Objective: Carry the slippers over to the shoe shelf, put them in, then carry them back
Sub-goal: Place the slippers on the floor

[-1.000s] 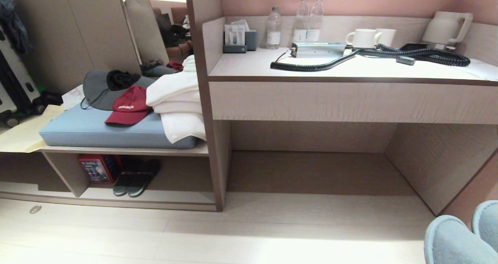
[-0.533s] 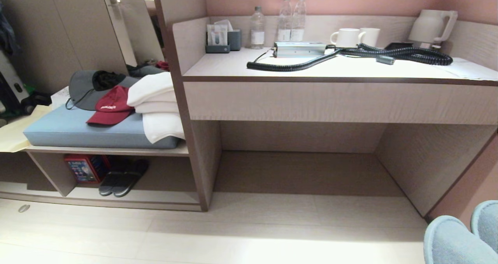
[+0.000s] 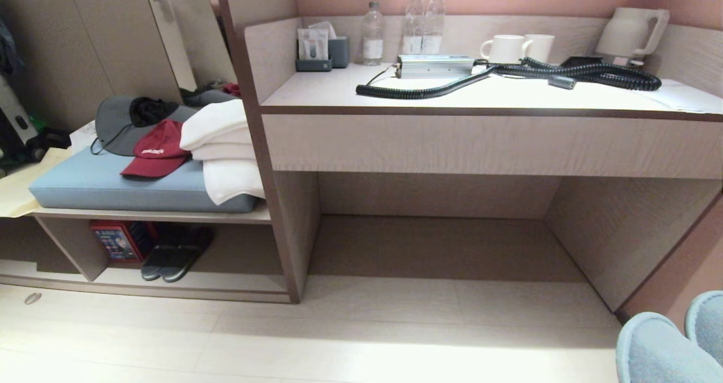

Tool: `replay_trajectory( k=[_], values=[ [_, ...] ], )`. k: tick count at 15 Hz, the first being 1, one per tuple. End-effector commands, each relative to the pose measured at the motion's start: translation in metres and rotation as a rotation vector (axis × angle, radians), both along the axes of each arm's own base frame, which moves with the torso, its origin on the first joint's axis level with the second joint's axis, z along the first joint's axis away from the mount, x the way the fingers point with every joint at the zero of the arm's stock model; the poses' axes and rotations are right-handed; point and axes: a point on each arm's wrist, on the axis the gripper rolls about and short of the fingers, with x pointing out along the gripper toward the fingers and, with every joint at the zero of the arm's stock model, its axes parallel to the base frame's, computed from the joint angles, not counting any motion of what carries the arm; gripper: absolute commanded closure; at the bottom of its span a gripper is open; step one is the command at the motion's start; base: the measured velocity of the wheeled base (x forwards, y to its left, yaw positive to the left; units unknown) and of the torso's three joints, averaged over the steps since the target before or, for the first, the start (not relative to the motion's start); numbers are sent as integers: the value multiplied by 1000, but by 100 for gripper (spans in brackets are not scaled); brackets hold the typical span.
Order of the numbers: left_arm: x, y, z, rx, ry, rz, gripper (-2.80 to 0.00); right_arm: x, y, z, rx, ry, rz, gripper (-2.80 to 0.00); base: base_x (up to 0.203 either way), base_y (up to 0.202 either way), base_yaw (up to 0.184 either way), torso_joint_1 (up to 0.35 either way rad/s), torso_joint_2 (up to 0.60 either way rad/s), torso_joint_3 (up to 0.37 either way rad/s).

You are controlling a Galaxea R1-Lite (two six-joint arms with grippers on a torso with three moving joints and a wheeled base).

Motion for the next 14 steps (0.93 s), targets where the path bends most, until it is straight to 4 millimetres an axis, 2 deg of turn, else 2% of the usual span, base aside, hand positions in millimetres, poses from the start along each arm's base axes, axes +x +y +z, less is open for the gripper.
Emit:
replay_trajectory(
  k=[1, 14],
  values=[
    [0, 0, 0, -1, 2, 1, 0, 0, 0, 0, -1, 0, 1, 0, 0, 0, 0, 2, 2, -182],
    [0, 0, 0, -2, 2, -1, 0, 0, 0, 0, -1, 0, 1, 0, 0, 0, 0, 3, 3, -196]
  ],
)
